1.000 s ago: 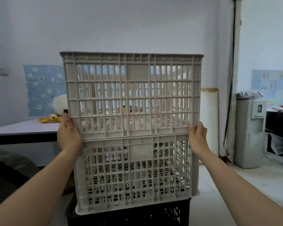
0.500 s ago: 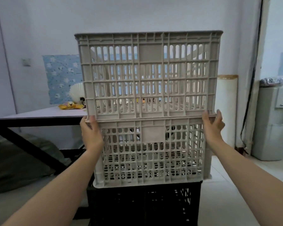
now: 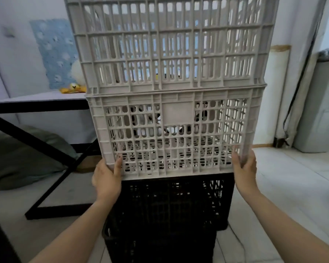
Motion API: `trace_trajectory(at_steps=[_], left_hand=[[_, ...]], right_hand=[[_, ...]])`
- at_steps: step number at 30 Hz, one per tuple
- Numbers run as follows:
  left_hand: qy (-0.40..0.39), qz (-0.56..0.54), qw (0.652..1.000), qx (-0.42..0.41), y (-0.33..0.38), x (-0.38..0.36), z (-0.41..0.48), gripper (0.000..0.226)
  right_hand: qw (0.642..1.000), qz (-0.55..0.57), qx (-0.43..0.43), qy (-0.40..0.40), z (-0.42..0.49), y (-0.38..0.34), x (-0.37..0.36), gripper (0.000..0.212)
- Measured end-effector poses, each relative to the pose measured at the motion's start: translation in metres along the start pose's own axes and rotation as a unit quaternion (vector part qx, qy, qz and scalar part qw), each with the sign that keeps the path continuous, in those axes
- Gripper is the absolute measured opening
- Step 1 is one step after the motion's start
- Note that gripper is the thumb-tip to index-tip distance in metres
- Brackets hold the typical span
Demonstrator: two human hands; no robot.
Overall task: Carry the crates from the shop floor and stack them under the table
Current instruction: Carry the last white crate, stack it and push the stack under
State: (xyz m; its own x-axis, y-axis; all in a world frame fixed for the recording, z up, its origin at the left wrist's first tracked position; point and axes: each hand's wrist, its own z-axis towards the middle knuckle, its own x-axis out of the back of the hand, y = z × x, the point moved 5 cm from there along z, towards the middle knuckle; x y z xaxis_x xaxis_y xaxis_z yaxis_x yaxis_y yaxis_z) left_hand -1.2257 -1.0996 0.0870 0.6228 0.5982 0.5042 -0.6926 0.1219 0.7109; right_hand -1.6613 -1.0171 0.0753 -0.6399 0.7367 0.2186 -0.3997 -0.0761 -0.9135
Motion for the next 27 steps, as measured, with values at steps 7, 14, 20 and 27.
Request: trace_trajectory(at_steps=[7,14,20,27], left_hand=[[-0.006,0.025,1.000,-0.011,-0.002,0.001,-0.007,0.079],[-0.101,0.071,0.992,-0.003,-0.009,0.009,0.006,0.109],[-0.105,0.053,0.993,0.009,-0.007,0.016,0.010,0.106],[-0.105,-0.006,0.994,0.032,-0.019,0.029,0.017,0.059]], right_hand=[[0.999,-0.033,0.030,0.012,-0.002,-0.002,0.006,0.053],[0.988,-0.144,-0.049,0.013,0.008,-0.009,0.007,0.062],[0.988,-0.141,-0.066,-0.021,0.007,-0.016,0.005,0.053],[0.986,-0.153,-0.053,-0.044,-0.003,-0.024,-0.018,0.050]])
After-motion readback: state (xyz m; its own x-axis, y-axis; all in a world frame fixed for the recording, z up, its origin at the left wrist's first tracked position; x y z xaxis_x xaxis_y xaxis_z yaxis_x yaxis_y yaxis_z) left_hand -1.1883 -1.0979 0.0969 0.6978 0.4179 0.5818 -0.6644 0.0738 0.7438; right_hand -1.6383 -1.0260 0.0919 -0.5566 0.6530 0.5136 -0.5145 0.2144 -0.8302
